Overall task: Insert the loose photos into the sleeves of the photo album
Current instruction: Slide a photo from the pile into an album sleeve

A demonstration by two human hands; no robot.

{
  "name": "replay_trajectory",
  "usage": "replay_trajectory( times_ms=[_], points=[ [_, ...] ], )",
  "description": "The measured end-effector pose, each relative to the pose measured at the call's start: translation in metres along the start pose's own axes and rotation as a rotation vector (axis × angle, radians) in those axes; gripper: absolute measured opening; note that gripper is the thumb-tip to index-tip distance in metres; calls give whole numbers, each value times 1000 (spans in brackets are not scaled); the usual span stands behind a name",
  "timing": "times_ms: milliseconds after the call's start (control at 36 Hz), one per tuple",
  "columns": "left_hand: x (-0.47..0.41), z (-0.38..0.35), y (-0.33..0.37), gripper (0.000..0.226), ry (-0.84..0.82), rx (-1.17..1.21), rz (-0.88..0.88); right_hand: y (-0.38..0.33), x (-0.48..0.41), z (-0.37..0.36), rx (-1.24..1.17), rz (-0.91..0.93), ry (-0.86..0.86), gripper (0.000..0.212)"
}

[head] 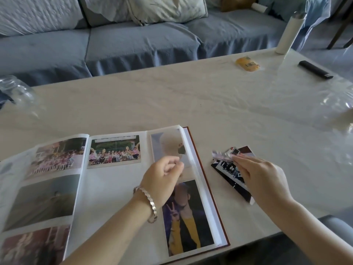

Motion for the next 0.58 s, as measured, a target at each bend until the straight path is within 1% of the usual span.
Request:
replay_trajectory(
  times_ms=[28, 56, 83, 111, 139, 167, 222, 278, 306, 361, 417, 444, 500, 528, 583],
  points=[
    [1, -7, -1, 32, -82, 159, 100, -15, 2, 8, -63, 155, 122, 16],
    [4, -15, -2, 33, -178, 348, 212, -31, 5, 11, -109, 297, 169, 14],
    [10, -22, -1, 33, -255, 517, 308, -47, 8, 10, -140, 415, 164, 16],
    [13, -25, -1, 34, -292, 602, 357, -62, 11, 7, -166, 509, 130, 21],
    [14, -24, -3, 34, -281, 613, 361, -73, 13, 3, -187, 578, 86, 24],
    [13, -20, -7, 30, -227, 603, 353, -83, 15, -3, -202, 617, 35, 27],
    [11, -2, -19, 13, -65, 534, 333, -94, 16, -15, -244, 615, -64, 30],
    [11, 17, -29, 11, 63, 420, 299, -94, 13, -24, -312, 507, -121, 39],
    [13, 26, -32, 13, 108, 362, 277, -92, 9, -26, -374, 410, -131, 45],
    [18, 41, -36, 20, 171, 243, 226, -83, 1, -29, -567, 99, -147, 56],
    [24, 52, -40, 23, 187, 142, 171, -74, 0, -38, -771, -226, -180, 63],
    [27, 55, -43, 24, 180, 102, 148, -73, 0, -46, -882, -340, -224, 59],
    [31, 58, -50, 28, 161, 45, 119, -79, 2, -64, -1062, -445, -370, 33],
    [33, 59, -54, 29, 158, 26, 103, -81, 4, -71, -1082, -475, -428, 19],
    [37, 64, -62, 21, 185, -29, 73, -81, 7, -78, -1088, -510, -444, 2]
  ],
)
Point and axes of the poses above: each hand's wrist, its own x-axis away from the middle knuckle, its own z-axis out of the back of the hand, y = z × x, the point moved 8 cm from there along -x, towards the middle knuckle, and after that the axes turned 13 degrees about -x, right-handed, at the moved point
